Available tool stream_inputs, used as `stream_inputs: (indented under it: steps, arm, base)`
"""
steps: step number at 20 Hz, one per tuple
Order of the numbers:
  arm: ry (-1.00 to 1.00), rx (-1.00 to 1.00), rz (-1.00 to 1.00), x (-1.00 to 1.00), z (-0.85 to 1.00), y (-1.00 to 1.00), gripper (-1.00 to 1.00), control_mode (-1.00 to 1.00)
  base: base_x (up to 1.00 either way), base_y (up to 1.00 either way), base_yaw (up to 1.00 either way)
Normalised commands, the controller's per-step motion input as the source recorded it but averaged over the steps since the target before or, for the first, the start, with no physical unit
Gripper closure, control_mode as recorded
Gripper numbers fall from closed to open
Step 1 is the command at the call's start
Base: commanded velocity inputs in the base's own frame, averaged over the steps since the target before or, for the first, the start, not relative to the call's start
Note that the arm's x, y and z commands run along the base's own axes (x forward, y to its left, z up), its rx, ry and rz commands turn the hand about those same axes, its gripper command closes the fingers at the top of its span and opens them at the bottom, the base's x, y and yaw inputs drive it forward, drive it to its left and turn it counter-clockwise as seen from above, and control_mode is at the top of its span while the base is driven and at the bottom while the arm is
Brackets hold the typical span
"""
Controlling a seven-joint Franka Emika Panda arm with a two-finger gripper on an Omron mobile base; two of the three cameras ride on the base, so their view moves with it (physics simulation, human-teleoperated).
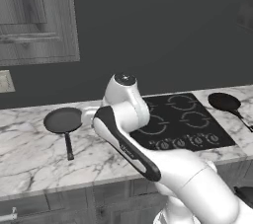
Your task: Place both pans onto different burners. Then place the lemon wedge and the chicken drumstick on different pans.
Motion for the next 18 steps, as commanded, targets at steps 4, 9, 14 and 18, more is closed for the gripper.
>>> stream_inputs:
  steps: [4,9,14,18]
  arm:
    - [0.00,0.03,-0.01,0.50,-0.37,0.59,-1.00,-1.00]
    - [0.00,0.00,-0.04,0.45,-0.22,0.45,-1.00,-1.00]
    - [0.10,0.00,-0.01,0.36,-0.02,0.32,-1.00,-1.00]
    - [0.23,0.01,0.00,0.16,0.00,0.16,-1.00,-1.00]
  base:
    - [0.00,0.00,0.00]
    - [0.00,0.00,0.00]
    - [0.00,0.00,0.00]
    - [0.00,0.00,0.00]
